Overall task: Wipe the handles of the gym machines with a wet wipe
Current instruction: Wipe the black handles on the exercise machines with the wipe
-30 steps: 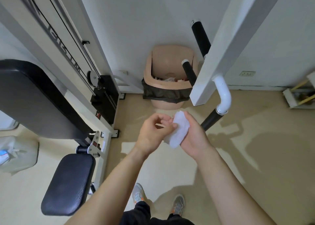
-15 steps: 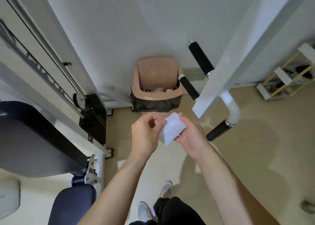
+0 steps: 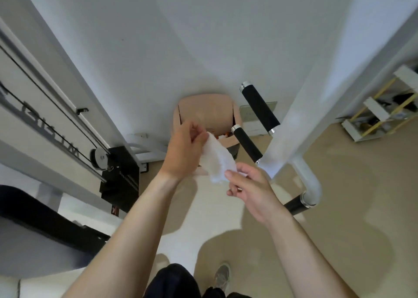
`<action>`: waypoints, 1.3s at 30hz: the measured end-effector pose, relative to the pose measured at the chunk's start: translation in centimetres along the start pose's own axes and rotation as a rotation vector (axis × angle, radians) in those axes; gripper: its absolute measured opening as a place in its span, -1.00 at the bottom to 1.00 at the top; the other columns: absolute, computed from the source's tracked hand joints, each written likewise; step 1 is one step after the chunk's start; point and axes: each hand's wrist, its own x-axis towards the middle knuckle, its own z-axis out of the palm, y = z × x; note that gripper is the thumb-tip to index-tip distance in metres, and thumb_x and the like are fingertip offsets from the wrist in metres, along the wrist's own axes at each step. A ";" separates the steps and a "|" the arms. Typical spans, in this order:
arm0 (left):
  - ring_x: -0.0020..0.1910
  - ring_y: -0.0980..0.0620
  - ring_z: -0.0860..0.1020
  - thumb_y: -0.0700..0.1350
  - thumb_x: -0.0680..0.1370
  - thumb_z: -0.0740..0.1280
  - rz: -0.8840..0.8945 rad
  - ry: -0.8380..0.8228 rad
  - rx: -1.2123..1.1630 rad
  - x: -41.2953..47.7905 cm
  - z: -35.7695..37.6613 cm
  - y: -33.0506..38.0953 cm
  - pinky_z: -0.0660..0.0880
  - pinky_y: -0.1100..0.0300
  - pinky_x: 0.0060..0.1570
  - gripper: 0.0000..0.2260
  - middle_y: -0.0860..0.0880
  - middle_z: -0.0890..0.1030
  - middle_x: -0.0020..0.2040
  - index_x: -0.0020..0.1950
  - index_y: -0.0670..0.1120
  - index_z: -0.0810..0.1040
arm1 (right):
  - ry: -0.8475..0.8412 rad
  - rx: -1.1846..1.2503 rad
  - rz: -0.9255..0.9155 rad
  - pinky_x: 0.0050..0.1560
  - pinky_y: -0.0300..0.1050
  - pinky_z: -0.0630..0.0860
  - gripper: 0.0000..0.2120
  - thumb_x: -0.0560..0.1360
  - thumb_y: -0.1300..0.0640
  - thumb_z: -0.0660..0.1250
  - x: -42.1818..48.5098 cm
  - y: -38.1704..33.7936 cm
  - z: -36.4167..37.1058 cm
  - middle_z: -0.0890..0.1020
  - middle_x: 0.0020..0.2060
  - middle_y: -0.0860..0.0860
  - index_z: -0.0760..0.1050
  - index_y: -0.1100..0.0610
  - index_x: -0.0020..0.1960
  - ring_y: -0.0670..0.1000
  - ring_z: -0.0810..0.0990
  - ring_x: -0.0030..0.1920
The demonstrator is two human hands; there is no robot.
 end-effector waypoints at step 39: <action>-0.39 0.03 0.45 0.04 0.48 0.37 1.063 -0.800 1.425 10.3 8.5 12.3 0.41 0.16 -0.27 -0.78 0.05 0.46 -0.37 -0.30 -0.01 0.46 | 1.076 -0.440 -0.568 -0.15 0.11 0.57 -0.50 0.23 -0.03 0.58 -0.9 -10.9 0.7 0.55 -0.21 -0.07 0.39 0.05 0.00 0.00 0.56 -0.18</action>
